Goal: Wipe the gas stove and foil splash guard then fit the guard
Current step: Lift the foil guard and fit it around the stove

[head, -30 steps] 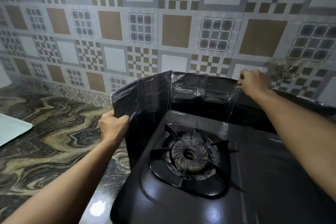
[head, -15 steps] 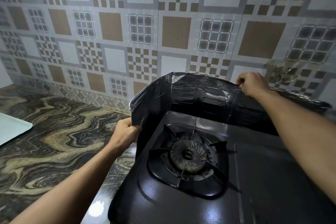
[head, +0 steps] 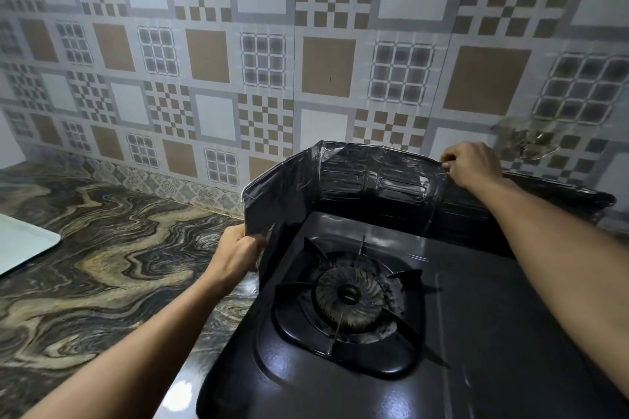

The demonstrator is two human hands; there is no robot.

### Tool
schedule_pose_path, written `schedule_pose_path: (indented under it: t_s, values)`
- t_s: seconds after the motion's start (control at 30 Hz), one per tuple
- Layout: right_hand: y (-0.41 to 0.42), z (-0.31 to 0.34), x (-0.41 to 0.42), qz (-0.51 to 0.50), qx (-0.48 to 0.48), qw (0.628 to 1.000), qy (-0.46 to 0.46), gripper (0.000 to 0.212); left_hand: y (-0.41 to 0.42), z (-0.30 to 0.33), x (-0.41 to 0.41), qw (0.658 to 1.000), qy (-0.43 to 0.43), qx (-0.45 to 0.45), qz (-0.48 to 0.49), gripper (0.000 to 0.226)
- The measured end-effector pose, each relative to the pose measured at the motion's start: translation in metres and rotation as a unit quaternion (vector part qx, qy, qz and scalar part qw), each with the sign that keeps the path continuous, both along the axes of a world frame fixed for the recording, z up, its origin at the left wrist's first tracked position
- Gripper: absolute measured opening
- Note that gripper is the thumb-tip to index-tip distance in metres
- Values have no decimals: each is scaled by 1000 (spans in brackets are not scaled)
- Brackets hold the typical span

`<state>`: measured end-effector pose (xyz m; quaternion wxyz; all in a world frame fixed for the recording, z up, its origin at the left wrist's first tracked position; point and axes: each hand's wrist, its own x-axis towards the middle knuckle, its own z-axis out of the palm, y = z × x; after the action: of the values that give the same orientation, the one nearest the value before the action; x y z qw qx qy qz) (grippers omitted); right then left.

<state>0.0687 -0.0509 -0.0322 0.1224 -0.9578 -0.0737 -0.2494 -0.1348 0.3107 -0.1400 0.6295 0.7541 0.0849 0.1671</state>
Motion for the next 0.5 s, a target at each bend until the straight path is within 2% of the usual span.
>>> schedule_pose_path:
  t_s: [0.17, 0.37, 0.5]
  values:
    - [3, -2, 0, -12, -2, 1000, 28, 20, -7, 4, -3, 1000, -2, 21, -12, 10]
    - [8, -3, -4, -34, 10, 999, 14, 24, -9, 1, -4, 999, 13, -17, -28, 8]
    - [17, 4, -9, -74, -14, 996, 43, 23, -11, 0, -4, 999, 19, -11, -34, 8]
